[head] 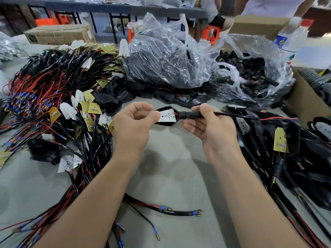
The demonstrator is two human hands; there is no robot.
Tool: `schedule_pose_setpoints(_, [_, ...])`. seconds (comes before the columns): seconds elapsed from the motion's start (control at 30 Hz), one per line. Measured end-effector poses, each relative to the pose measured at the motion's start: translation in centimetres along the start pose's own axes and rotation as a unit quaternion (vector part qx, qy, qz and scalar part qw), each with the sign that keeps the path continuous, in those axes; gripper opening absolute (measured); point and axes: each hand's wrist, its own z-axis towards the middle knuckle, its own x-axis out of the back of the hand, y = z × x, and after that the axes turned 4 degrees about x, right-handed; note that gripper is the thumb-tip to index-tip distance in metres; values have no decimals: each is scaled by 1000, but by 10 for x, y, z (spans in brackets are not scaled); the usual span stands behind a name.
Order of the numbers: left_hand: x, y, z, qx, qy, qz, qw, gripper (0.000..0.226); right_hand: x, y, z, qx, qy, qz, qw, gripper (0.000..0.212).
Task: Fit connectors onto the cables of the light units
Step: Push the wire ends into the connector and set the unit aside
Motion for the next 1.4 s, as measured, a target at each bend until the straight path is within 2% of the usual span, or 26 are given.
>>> schedule_pose_setpoints(0.13, [-1, -3, 2, -60, 20, 30, 998, 20, 0, 1, 0, 1, 3, 9, 1000, 24])
schedule_pose_setpoints(0.27, [1, -6, 3, -120, 35, 106, 986, 15, 3, 1, 2, -9, 17, -19, 1000, 26])
schedule_pose_setpoints(0.43, [-1, -8, 3, -97, 21, 163, 982, 12, 3, 2, 2, -7, 31, -22, 999, 27])
schedule_pose_setpoints(0.57, [-1, -5, -1, -97, 18, 204, 974, 17, 2, 0, 3, 2, 40, -14, 999, 28])
schedule_pose_setpoints(0.67, [-4, -4, 1, 2, -7, 92, 996, 20, 2, -1, 3, 0, 33, -7, 999, 28])
schedule_pose_setpoints(0.73, [-6, -3, 2, 58, -23, 16, 998, 28, 2, 0, 2, -3, 26, -2, 1000, 27])
schedule_pose_setpoints(0.83, [-8, 0, -1, 103, -74, -12, 992, 18, 1, -1, 1, -5, 13, -3, 1000, 27])
schedule_pose_setpoints(0.9, [-8, 1, -2, 129, -102, -27, 986, 19, 1, -2, 0, -8, 8, -13, 1000, 27])
schedule_pose_setpoints(1.07, [-8, -2, -4, 94, -102, -30, 990, 23, -1, 0, -2, 9, 6, -71, 997, 30])
schedule_pose_setpoints(1.23, [-7, -8, -2, 41, -87, 2, 995, 24, -4, 1, -6, -23, -36, -46, 998, 27])
schedule_pose_setpoints(1.4, [-12, -15, -6, 25, -86, 15, 996, 26, -6, 4, -9, 6, -77, -84, 993, 28])
